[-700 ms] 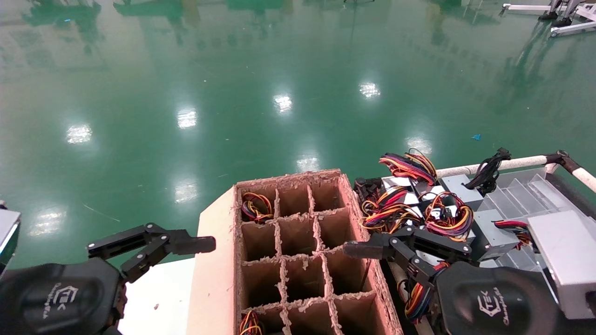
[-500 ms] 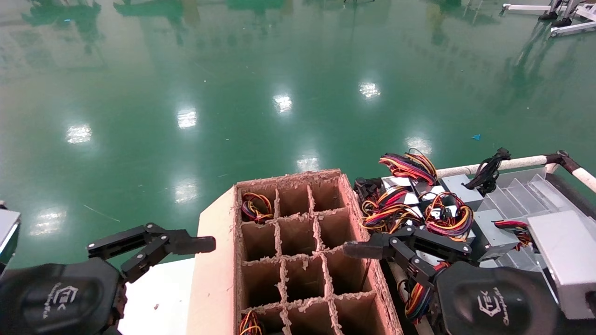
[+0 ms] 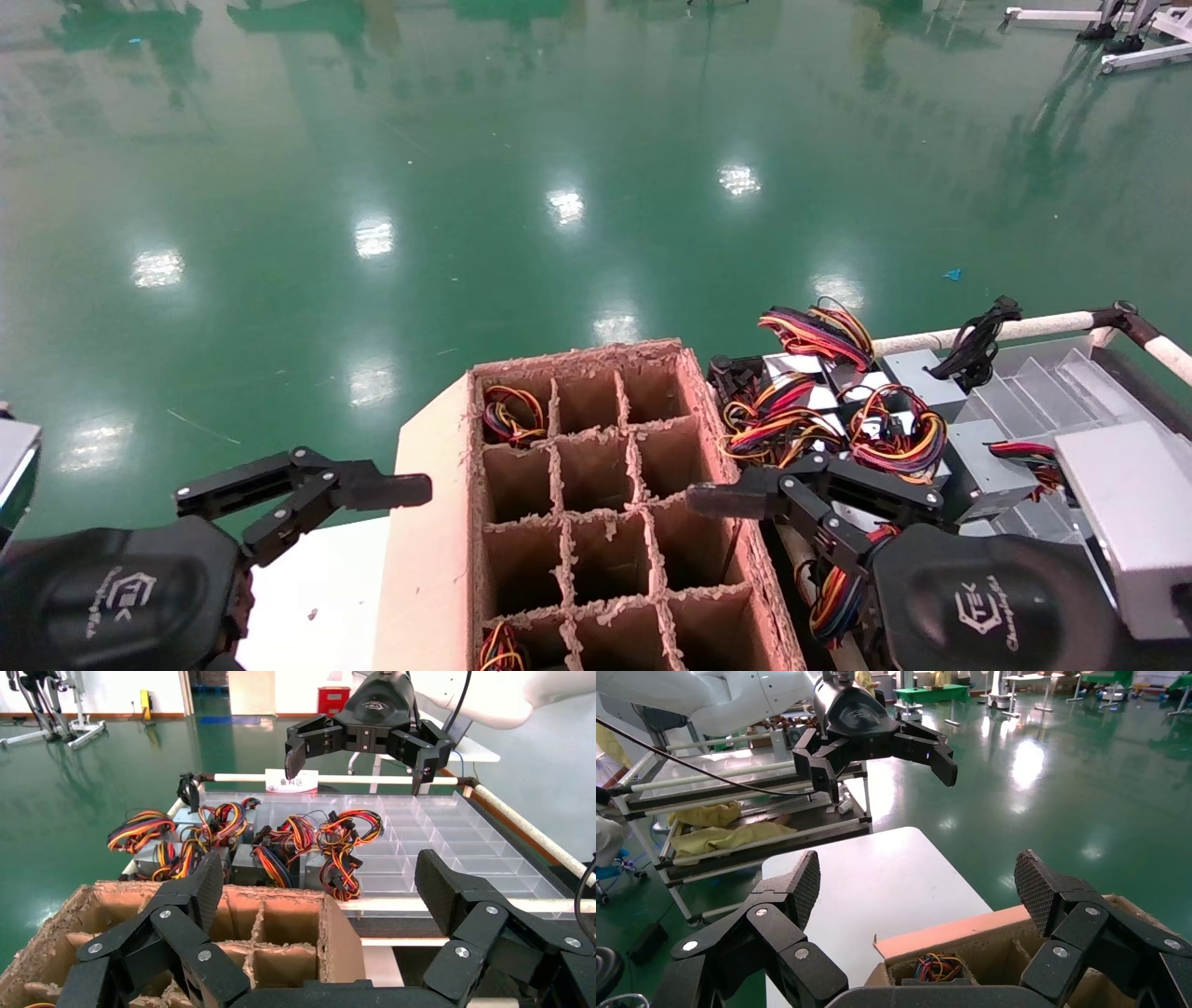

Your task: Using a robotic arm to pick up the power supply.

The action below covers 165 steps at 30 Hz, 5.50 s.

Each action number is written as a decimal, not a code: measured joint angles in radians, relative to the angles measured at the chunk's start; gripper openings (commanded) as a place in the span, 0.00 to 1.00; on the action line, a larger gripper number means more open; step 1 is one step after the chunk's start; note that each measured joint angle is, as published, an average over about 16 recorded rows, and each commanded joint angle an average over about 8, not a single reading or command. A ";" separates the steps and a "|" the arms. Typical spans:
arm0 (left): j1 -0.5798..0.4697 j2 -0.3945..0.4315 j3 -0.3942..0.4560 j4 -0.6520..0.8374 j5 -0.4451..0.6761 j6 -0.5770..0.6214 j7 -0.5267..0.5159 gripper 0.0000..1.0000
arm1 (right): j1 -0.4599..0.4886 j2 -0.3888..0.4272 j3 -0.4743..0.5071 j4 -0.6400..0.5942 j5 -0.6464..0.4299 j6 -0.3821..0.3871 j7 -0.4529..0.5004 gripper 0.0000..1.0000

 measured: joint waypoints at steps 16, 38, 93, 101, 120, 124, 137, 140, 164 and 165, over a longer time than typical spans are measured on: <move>0.000 0.000 0.000 0.000 0.000 0.000 0.000 0.00 | 0.000 0.000 0.000 0.000 -0.001 0.000 0.000 1.00; -0.001 0.000 0.001 0.001 -0.001 0.000 0.001 0.00 | 0.217 -0.267 -0.152 -0.247 -0.320 0.121 -0.111 1.00; -0.002 -0.002 0.005 0.001 -0.003 -0.002 0.003 1.00 | 0.483 -0.761 -0.473 -0.943 -0.477 0.579 -0.480 0.00; -0.002 -0.002 0.006 0.001 -0.004 -0.002 0.003 1.00 | 0.472 -0.761 -0.543 -0.938 -0.424 0.628 -0.460 0.00; -0.002 -0.003 0.007 0.001 -0.005 -0.002 0.004 1.00 | 0.458 -0.759 -0.672 -0.903 -0.287 0.757 -0.407 0.00; -0.002 -0.003 0.008 0.001 -0.005 -0.003 0.004 1.00 | 0.461 -0.756 -0.683 -0.901 -0.248 0.762 -0.389 0.00; -0.002 -0.003 0.008 0.001 -0.005 -0.003 0.004 1.00 | 0.499 -0.739 -0.667 -0.968 -0.106 0.648 -0.349 0.00; -0.002 -0.003 0.009 0.001 -0.006 -0.003 0.005 1.00 | 0.511 -0.732 -0.653 -0.994 -0.075 0.605 -0.348 0.00; -0.003 -0.004 0.010 0.001 -0.007 -0.004 0.005 1.00 | 0.600 -0.605 -0.494 -1.154 0.183 0.148 -0.293 0.00; -0.003 -0.004 0.010 0.001 -0.007 -0.004 0.005 1.00 | 0.604 -0.595 -0.488 -1.157 0.192 0.128 -0.288 0.00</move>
